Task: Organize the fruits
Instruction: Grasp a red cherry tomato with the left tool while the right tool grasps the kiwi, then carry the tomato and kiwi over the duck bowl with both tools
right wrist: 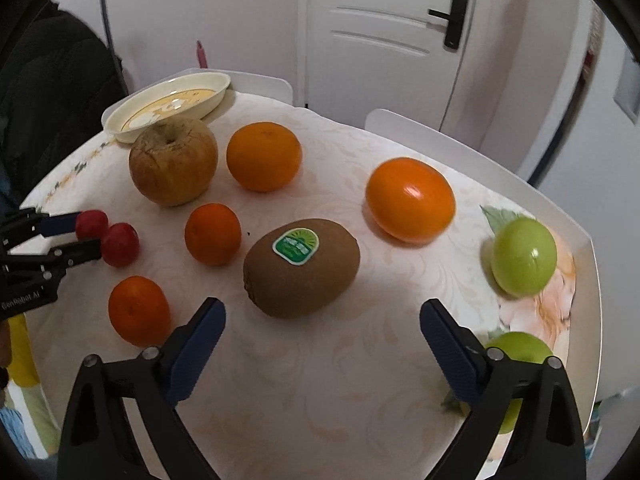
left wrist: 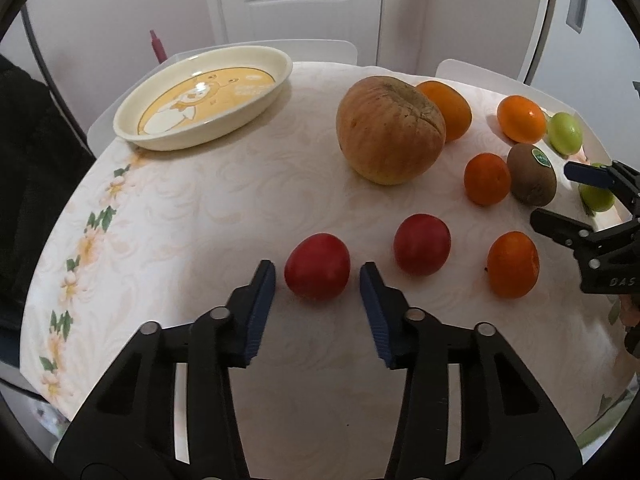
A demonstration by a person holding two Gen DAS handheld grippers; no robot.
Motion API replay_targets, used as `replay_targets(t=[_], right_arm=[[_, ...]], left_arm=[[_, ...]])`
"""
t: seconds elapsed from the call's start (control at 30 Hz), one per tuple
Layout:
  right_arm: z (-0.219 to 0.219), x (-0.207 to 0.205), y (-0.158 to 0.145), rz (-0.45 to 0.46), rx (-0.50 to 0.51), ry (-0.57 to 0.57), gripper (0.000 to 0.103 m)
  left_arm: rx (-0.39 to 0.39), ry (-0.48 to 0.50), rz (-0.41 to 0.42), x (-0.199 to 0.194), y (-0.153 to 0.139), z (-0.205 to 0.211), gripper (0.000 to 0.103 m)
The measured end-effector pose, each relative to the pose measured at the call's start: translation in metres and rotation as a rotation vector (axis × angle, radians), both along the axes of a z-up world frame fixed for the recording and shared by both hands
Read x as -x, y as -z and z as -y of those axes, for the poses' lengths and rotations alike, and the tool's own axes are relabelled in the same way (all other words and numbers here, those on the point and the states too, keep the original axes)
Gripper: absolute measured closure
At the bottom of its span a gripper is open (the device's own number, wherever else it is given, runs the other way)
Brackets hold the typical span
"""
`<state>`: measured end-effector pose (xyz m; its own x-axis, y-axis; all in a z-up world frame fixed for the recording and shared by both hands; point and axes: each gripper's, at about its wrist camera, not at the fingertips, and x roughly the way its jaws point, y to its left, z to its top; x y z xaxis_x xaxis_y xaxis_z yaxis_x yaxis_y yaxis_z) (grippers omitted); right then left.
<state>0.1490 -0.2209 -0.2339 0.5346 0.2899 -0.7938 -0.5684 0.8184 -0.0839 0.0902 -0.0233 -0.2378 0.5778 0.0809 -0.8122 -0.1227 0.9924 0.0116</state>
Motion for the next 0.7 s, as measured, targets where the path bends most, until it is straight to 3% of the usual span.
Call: replay_targets(t=[0.27,0.47,0.6,0.7], right_arm=[[-0.014,-0.009,0.004,0.023,0.031,-0.056,0.018],[-0.020,-0.018,0.007,0.020,0.042,-0.088,0.030],[-0.022,-0.020,0.007,0.002,0.021,-0.102,0.044],[-0.022,-0.021,0.006,-0.006,0.011,-0.094,0.046]], left_arm=[[0.001,0.001,-0.001,-0.001,0.000,0.001,0.065],[0.012,0.002,0.001,-0.002,0.000,0.000,0.066],[0.016,0.005,0.001,-0.002,0.001,-0.001,0.066],[0.022,0.007,-0.002,-0.002,0.001,-0.002,0.067]])
